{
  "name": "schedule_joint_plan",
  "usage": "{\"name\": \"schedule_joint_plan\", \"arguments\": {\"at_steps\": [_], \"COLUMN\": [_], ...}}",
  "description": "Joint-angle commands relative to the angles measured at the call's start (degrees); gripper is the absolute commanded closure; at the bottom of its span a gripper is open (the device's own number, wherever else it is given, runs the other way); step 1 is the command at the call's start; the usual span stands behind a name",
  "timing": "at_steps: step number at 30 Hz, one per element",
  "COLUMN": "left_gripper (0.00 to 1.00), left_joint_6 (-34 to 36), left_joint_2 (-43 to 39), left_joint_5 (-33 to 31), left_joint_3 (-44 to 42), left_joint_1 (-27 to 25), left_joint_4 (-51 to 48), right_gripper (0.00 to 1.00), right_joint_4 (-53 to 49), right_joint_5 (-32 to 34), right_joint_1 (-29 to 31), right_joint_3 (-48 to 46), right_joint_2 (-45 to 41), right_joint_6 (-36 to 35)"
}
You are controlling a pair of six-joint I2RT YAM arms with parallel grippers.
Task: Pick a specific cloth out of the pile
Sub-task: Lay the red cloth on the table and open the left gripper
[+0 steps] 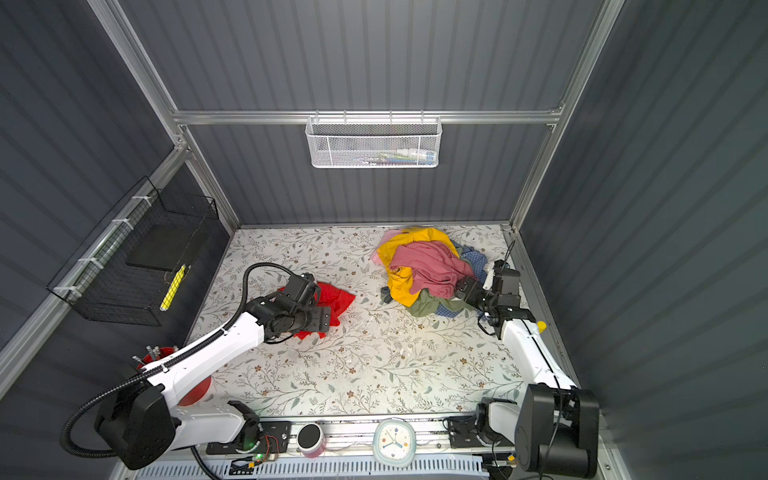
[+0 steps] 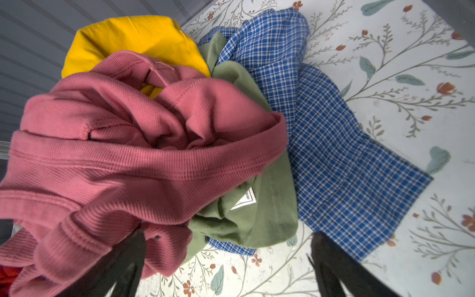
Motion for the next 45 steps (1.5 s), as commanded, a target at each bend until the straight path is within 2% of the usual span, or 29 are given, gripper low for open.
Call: {"name": "schedule_joint_plan", "arguments": {"at_steps": [1,7,11,16,19,25,31,36,45], "left_gripper": [0.08,0.14,0.35,0.51,0.49,0.45,0.54,0.56,0.6], "left_joint_6": [-0.75,0.71,1.77,2.86,3.37,6.45,8.01,8.48,11.17], "left_joint_2": [-2.96,-4.02,-1.33,5.63,7.41,14.12,23.53,27.1,33.17], "left_joint_5": [-2.95,-4.69,-4.32,3.14,6.61,8.04,9.79,10.0,11.94], "left_joint_3": [3.22,5.74,5.7,4.43,2.51,4.96,7.25,7.16,9.7], "left_joint_1": [-0.06,-0.06,0.23,3.81,6.55,9.09,10.59,12.64,19.86], "left_joint_4": [-4.53,-6.19,-4.36,-1.05,3.92,7.56,9.4,11.83,14.06], "right_gripper": [0.01,0.01,0.01,0.01,0.01,0.01,0.01,0.01,0.01], "right_joint_4": [-0.9,-0.67,-0.68,-0.99,-1.17,-1.06,-1.35,-0.97,1.92], "right_joint_5": [1.12,0.9,0.89,1.24,1.28,1.34,2.05,2.3,3.49], "right_joint_1": [0.28,0.34,0.31,0.27,0.34,0.28,0.33,0.26,0.1], "right_joint_3": [0.44,0.35,0.36,0.28,0.1,0.09,-0.08,-0.76,-3.34], "right_joint_2": [-0.13,0.34,0.54,0.21,0.17,0.47,0.15,0.28,-1.69], "right_joint_6": [-1.03,-0.81,-0.86,-1.21,-1.4,-1.6,-1.64,-2.17,-4.15]}}
